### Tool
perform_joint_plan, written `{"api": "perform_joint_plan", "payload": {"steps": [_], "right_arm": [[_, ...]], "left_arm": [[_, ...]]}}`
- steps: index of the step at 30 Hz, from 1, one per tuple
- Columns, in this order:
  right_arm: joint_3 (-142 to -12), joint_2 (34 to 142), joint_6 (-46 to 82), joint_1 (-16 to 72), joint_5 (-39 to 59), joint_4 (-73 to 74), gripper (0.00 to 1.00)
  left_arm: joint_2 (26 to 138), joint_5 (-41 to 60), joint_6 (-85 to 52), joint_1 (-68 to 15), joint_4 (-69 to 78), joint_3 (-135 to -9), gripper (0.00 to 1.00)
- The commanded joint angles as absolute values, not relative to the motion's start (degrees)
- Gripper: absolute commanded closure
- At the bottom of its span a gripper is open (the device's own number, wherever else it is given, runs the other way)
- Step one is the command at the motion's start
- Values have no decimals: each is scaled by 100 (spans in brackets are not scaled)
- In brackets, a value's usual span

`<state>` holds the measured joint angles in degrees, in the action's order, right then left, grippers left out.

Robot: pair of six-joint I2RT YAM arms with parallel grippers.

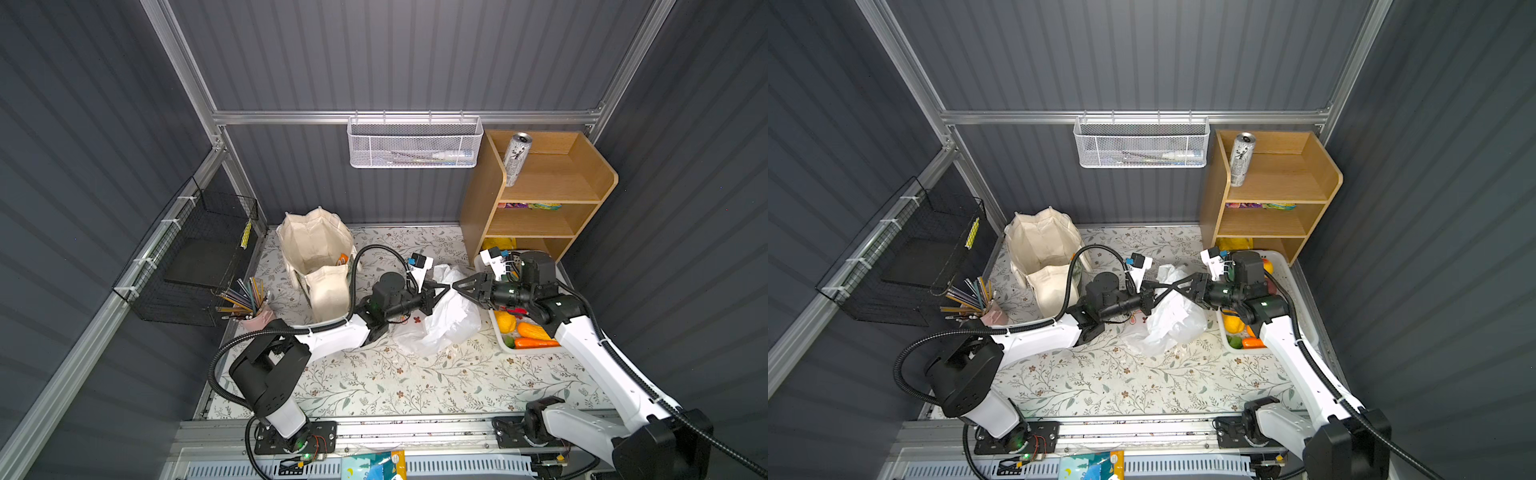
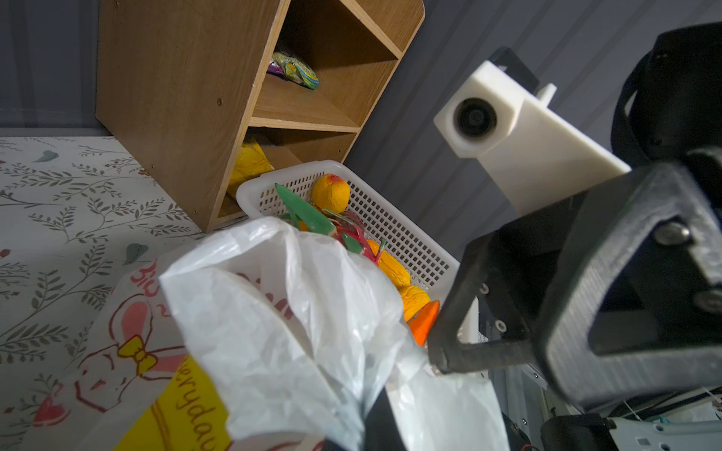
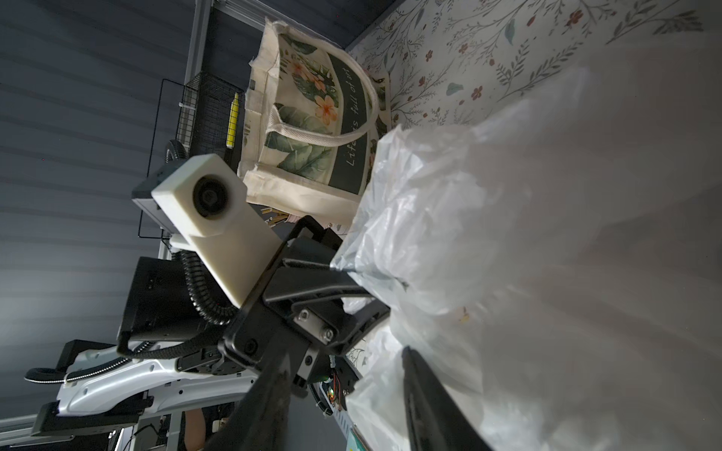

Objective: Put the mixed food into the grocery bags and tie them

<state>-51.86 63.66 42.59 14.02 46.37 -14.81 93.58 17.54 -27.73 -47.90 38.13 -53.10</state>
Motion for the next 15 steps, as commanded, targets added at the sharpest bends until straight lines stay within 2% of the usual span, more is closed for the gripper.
{"api": "perform_joint_plan", "payload": {"steps": [1, 8, 15], "right_arm": [[-5009, 6573, 4638, 1518, 4647, -899, 51], [-4657, 6797, 5070, 1670, 4673, -333, 50], [-4501, 6690, 5082, 1669, 4435, -455, 43]], "left_arm": [[9220, 1841, -2486, -4767, 3645, -5409, 100], [9137, 1780, -2358, -4793, 3532, -5422, 100], [9062, 1825, -2329, -4798, 3556, -5428, 100]]}}
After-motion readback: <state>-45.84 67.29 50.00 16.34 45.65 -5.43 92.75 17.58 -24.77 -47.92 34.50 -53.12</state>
